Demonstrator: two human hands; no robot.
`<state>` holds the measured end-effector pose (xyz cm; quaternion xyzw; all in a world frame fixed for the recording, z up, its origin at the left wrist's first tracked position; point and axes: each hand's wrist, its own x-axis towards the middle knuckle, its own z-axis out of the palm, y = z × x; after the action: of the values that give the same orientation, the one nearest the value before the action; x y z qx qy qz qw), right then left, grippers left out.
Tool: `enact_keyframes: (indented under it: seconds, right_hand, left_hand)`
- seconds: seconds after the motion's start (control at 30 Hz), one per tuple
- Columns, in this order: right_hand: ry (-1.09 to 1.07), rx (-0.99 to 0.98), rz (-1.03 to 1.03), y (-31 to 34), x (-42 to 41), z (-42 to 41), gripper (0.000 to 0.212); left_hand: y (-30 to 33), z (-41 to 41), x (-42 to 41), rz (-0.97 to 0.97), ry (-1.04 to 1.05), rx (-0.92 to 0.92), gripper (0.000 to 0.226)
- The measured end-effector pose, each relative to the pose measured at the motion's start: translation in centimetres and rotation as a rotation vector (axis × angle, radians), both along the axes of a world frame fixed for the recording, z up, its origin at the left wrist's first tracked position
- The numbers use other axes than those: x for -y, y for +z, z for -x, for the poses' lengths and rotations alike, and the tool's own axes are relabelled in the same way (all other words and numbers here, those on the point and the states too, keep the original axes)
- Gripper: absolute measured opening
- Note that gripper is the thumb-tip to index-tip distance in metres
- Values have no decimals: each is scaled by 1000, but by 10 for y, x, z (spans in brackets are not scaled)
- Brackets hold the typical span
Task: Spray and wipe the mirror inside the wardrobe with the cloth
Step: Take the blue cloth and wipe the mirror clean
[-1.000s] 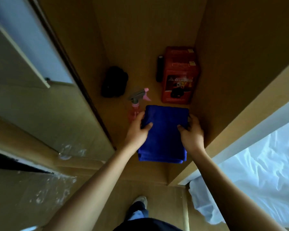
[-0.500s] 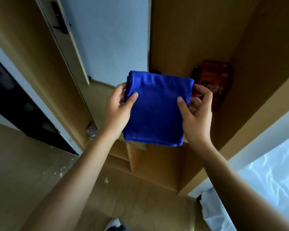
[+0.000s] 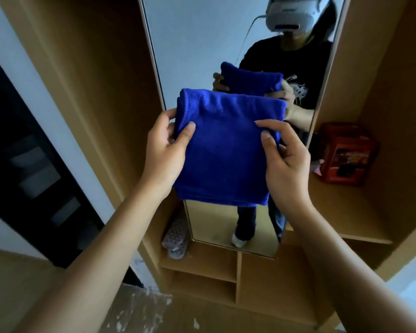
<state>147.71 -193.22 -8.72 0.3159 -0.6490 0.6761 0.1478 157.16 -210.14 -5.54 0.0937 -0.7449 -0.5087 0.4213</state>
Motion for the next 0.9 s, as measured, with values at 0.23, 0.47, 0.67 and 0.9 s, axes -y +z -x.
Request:
enact_keyframes:
  seconds: [0.23,0.47,0.67,0.9]
  right_hand:
    - [-91,-108,17,44,30,-9,17]
    - [-121,-211,-17,97,43,8,28]
    - [-157,-323,-35,150,61,18,37]
    - [-362,-524,-86,226,95,38,52]
  left_hand:
    - [36,0,30,19,-38,-88,19]
    - [77,12,31,54,16,-238,28]
    - [130,27,41,281,115,-430,30]
    - [206,55,72,553,192,-515,24]
